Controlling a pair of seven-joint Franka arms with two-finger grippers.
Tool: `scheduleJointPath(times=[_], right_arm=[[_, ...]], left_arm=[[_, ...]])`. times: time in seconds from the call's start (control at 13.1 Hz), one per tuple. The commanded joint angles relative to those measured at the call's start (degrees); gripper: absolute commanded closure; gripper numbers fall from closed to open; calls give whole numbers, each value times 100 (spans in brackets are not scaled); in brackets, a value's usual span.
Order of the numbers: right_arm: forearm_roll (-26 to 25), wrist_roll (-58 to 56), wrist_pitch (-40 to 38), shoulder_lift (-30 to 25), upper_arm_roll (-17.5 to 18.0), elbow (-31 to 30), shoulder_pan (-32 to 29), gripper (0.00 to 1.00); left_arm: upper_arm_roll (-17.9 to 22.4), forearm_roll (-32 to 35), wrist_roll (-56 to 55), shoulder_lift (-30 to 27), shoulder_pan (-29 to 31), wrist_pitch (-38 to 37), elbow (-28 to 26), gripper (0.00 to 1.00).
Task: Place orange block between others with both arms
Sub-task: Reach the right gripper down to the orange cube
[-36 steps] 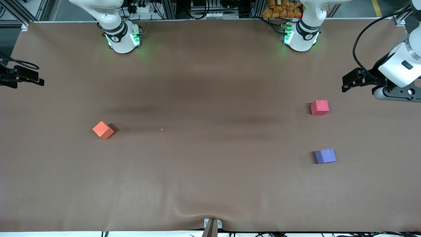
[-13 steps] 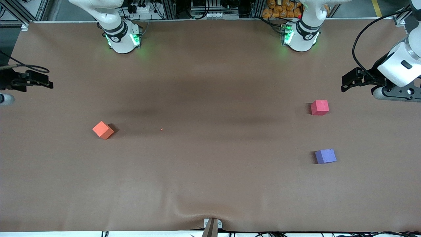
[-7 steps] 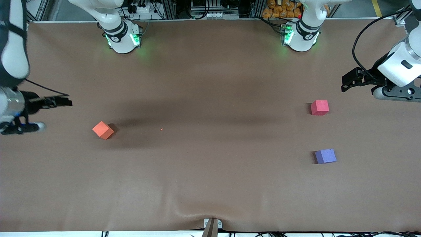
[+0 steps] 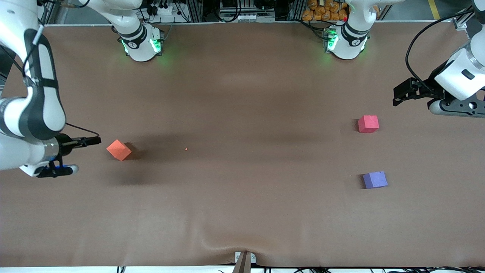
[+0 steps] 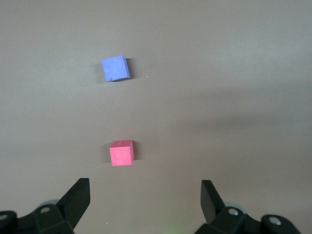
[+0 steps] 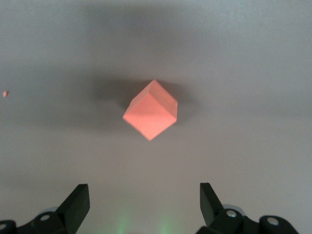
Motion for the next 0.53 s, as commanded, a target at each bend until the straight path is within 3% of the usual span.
scheduleJointPath(times=[0.0,0.46], right_arm=[[-65,-10,245,329,8,103,12,0],[-73,-36,844,804,8,86,38,0]], left_arm=[[-8,-83,-89,46,-7,-99,131,0],[-8,-100,-80,64,-7,-99,131,0]])
